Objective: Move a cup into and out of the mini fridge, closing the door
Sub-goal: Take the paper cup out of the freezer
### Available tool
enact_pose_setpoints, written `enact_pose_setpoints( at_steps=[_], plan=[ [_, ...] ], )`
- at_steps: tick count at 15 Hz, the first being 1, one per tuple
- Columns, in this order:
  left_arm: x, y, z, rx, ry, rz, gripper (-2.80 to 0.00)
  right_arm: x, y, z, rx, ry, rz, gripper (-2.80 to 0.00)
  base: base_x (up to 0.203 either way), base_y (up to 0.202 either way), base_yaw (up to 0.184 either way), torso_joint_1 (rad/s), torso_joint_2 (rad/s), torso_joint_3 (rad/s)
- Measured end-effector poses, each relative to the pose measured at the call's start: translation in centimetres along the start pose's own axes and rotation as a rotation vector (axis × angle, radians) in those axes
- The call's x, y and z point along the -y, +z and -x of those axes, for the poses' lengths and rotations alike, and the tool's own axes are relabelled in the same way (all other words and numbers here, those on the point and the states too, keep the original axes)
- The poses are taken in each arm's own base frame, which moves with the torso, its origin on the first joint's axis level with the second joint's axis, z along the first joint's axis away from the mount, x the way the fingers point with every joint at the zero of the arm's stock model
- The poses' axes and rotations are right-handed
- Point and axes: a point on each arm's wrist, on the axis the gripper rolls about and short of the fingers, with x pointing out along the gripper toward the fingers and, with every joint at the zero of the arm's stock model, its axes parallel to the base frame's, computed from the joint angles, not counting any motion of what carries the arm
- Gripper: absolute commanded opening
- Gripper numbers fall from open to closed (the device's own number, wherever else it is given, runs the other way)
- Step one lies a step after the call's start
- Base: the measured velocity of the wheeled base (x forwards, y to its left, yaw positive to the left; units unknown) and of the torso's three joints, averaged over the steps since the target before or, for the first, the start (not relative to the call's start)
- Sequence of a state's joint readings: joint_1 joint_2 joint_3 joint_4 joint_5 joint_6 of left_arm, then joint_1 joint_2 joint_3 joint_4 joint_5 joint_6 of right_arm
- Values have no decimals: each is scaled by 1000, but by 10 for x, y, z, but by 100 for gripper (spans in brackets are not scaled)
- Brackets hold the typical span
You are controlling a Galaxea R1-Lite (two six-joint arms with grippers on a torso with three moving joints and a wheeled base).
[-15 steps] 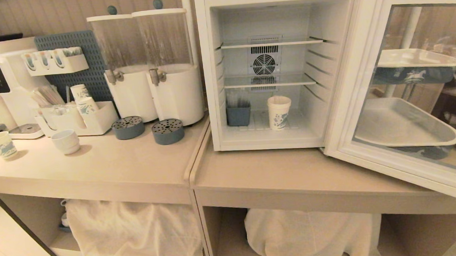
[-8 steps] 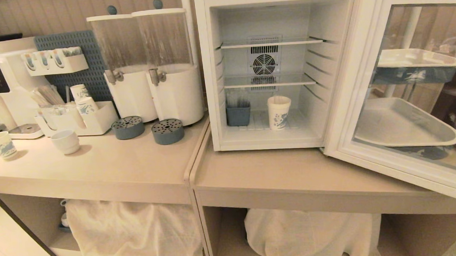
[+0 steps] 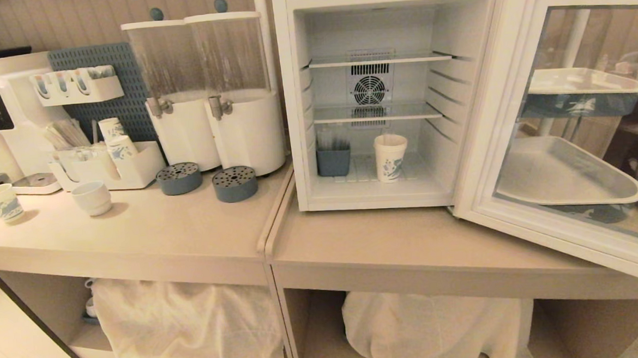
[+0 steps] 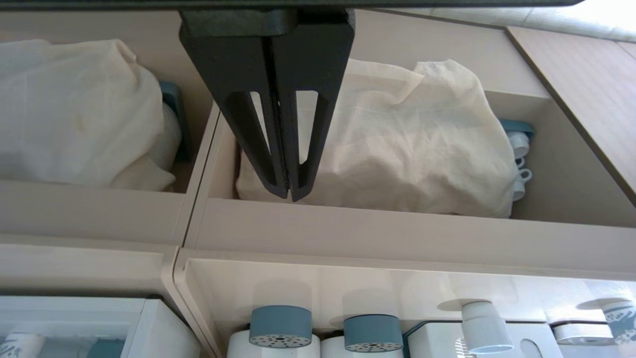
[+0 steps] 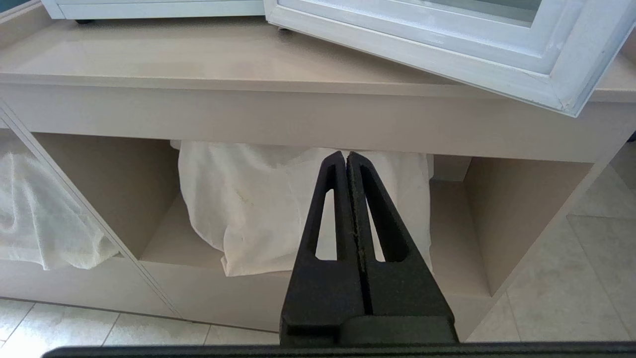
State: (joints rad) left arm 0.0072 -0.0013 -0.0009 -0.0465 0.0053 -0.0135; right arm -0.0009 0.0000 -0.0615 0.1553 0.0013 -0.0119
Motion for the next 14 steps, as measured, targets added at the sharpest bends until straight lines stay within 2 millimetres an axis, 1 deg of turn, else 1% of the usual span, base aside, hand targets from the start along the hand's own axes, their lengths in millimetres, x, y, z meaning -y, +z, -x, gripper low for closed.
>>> enact_pose_setpoints(
  at_steps=[14],
  plan=[
    [0,0,0,0,1,-14,-280,0,0,0,-2,-2,0,-280,0,0,0,0,0,0]
  ],
)
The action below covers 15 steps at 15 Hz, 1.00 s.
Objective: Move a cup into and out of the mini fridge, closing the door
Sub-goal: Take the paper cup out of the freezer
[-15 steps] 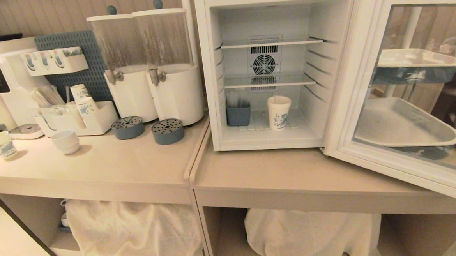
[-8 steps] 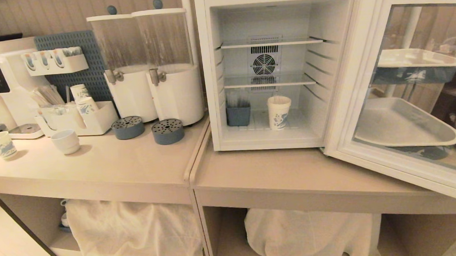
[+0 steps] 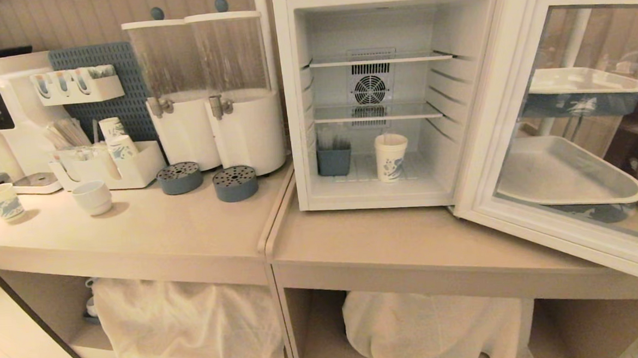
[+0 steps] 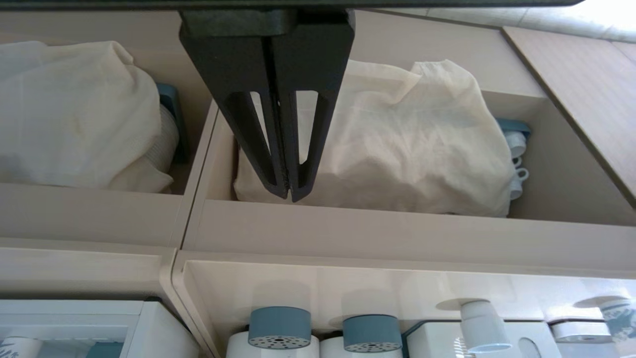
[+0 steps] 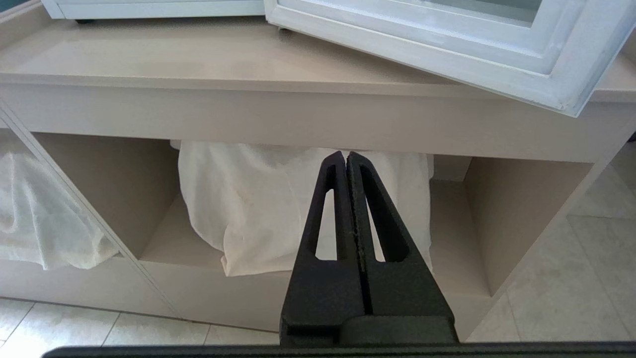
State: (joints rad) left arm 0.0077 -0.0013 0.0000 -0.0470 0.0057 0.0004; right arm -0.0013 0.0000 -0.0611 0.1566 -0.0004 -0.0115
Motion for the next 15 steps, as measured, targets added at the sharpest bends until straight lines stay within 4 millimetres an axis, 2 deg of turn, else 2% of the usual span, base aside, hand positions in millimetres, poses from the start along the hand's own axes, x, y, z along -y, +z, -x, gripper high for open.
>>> enact_pose_setpoints(
  at_steps=[2,7,15],
  plan=[
    [0,0,0,0,0,-2,-280,0,0,0,2,-1,0,-280,-2,42,3,2,1,1],
    [0,0,0,2,-1,-4,-280,0,0,0,0,0,0,-280,25,163,3,2,3,3],
    [0,0,0,-1,0,-4,-280,0,0,0,2,-1,0,-280,182,179,-2,3,2,2]
  ],
)
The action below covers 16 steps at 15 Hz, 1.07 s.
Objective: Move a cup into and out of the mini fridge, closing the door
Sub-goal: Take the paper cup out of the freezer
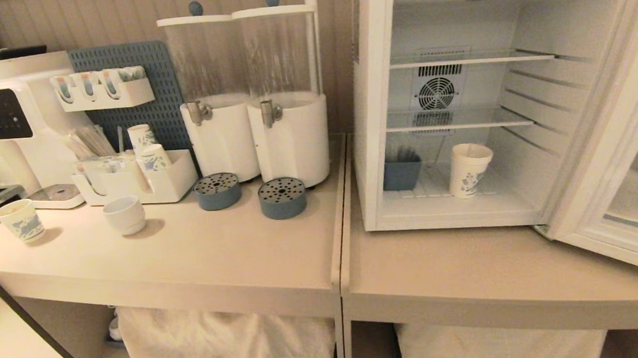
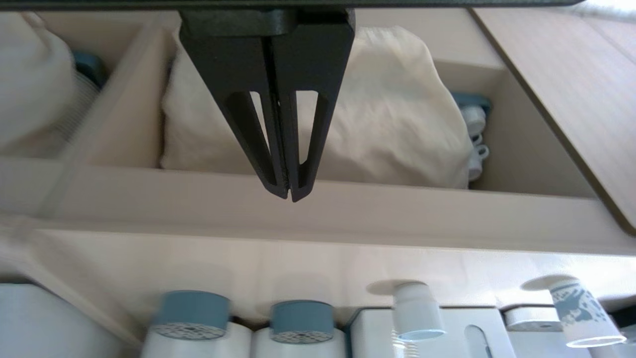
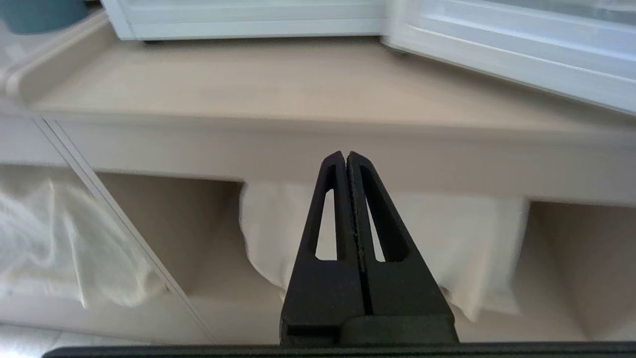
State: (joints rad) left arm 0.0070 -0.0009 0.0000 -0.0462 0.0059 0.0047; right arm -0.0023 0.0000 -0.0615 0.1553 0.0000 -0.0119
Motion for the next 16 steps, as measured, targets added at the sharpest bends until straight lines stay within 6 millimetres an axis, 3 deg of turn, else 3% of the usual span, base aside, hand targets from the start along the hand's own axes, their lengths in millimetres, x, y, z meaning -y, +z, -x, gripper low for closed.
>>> enact_pose_setpoints(
  at_steps=[3,16],
  plan=[
    [0,0,0,-3,1,1,-280,0,0,0,0,0,0,-280,65,87,-1,4,9,-1],
    [0,0,0,-1,1,1,-280,0,-1,0,1,4,24,-280,0,0,0,0,0,0]
  ],
)
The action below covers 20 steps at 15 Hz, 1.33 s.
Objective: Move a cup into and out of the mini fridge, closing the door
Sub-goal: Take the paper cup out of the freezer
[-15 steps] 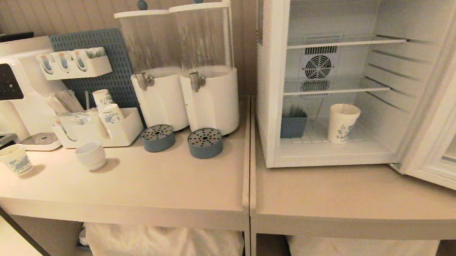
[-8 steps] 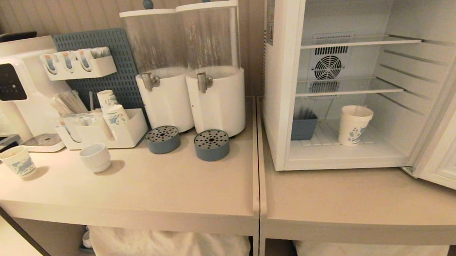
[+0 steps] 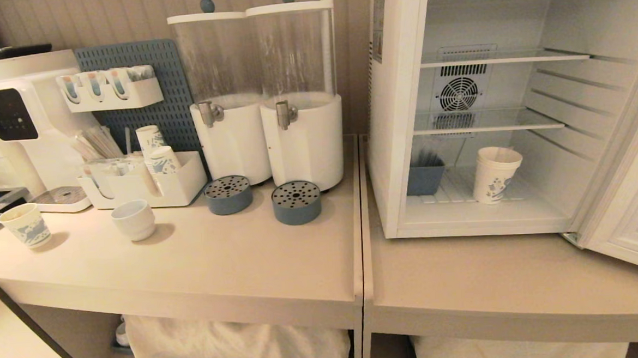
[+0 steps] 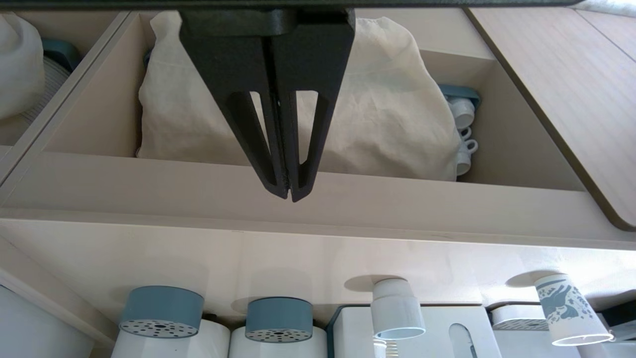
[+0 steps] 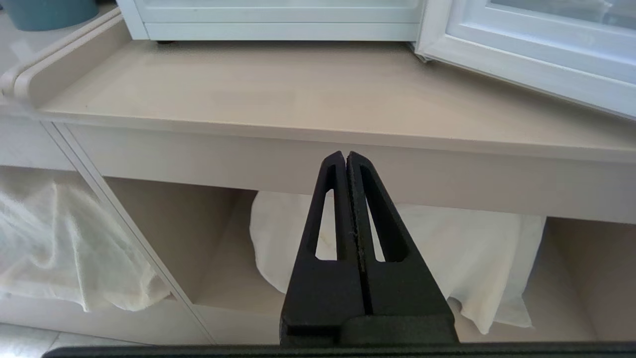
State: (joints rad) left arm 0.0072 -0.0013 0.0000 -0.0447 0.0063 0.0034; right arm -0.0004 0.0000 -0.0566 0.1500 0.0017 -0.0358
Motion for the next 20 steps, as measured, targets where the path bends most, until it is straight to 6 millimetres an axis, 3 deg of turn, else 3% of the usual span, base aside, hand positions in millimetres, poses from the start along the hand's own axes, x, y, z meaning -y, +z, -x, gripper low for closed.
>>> enact_pose_setpoints(
  at_steps=[7,13,17,20],
  plan=[
    [0,0,0,2,-1,3,-280,1,27,15,68,-1,-28,-280,0,0,0,0,0,0],
    [0,0,0,3,-1,1,-280,-2,85,73,101,194,-55,-280,0,0,0,0,0,0],
    [0,0,0,2,-1,-2,-280,1,132,63,72,176,-74,-280,0,0,0,0,0,0],
    [0,0,0,1,-2,-1,-280,3,180,29,-12,223,-83,-280,0,0,0,0,0,0]
  ],
)
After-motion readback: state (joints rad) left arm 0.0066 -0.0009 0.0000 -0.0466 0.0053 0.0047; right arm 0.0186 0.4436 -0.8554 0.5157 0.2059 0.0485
